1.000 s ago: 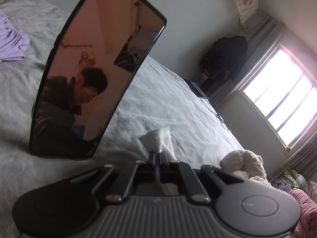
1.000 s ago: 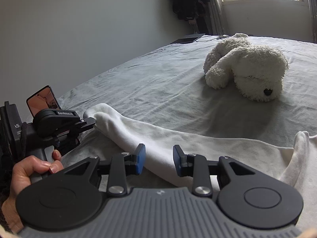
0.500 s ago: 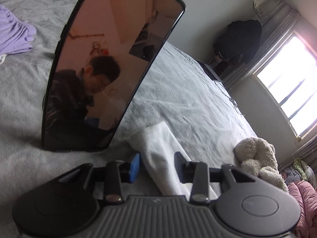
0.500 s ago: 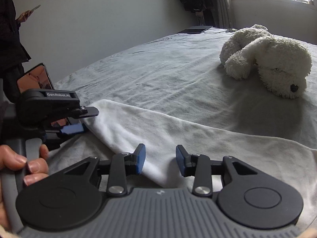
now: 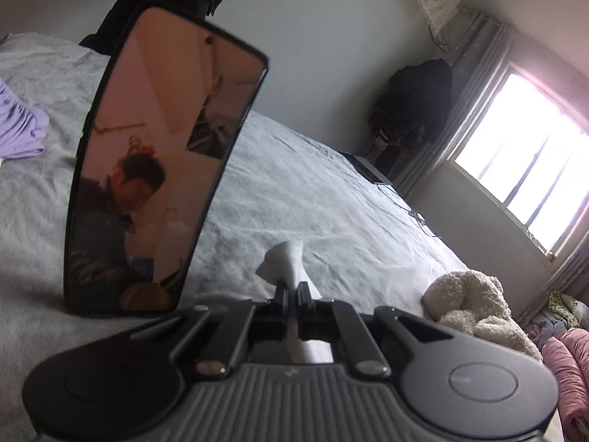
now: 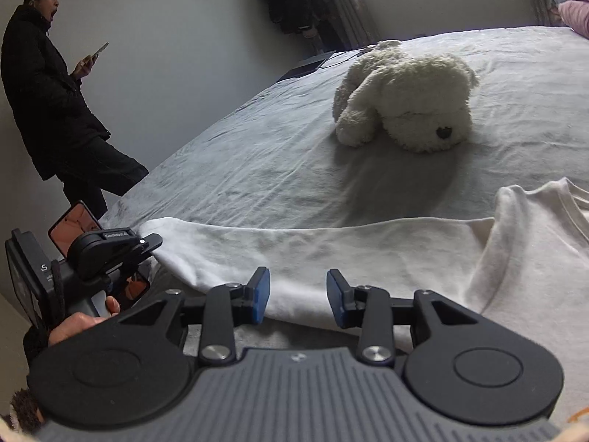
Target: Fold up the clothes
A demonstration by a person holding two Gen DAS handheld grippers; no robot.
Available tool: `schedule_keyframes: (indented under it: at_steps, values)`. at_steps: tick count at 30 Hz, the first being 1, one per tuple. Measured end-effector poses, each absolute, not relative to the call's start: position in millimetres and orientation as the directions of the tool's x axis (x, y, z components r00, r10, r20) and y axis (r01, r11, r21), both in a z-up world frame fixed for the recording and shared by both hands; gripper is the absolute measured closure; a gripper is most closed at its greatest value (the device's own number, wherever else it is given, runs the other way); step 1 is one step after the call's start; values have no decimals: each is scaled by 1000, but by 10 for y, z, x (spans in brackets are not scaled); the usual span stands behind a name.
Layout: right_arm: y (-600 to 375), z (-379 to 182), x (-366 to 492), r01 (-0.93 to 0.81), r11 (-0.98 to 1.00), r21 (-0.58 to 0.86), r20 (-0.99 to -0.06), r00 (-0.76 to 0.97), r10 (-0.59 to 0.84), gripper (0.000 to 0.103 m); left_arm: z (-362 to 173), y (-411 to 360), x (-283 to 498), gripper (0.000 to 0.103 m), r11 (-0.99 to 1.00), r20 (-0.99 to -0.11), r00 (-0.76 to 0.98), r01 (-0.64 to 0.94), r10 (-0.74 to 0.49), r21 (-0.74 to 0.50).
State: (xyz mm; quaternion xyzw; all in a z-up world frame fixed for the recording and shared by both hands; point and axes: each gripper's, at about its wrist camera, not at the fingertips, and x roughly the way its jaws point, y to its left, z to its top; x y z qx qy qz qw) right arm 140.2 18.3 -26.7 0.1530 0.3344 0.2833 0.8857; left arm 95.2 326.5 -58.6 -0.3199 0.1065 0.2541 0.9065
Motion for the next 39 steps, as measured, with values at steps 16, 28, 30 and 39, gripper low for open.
schedule_keyframes:
  at_steps: [16, 28, 30, 39]
  values:
    - [-888, 143, 1021, -208, 724, 658, -437, 677, 592, 45, 16, 2211, 801, 99, 849, -189, 982, -113, 16, -517]
    - [-1411, -40, 962, -40, 433, 901, -313, 631, 710, 41, -123, 1138, 664, 99, 932, -315, 922, 108, -224, -347]
    - [-1511, -156, 930, 13, 377, 926, -300, 629, 717, 41, -175, 1006, 616, 99, 935, -338, 907, 138, -252, -327]
    - [-1787, -467, 780, 131, 224, 966, -255, 643, 722, 40, -274, 516, 411, 99, 939, -415, 847, 258, -333, -226]
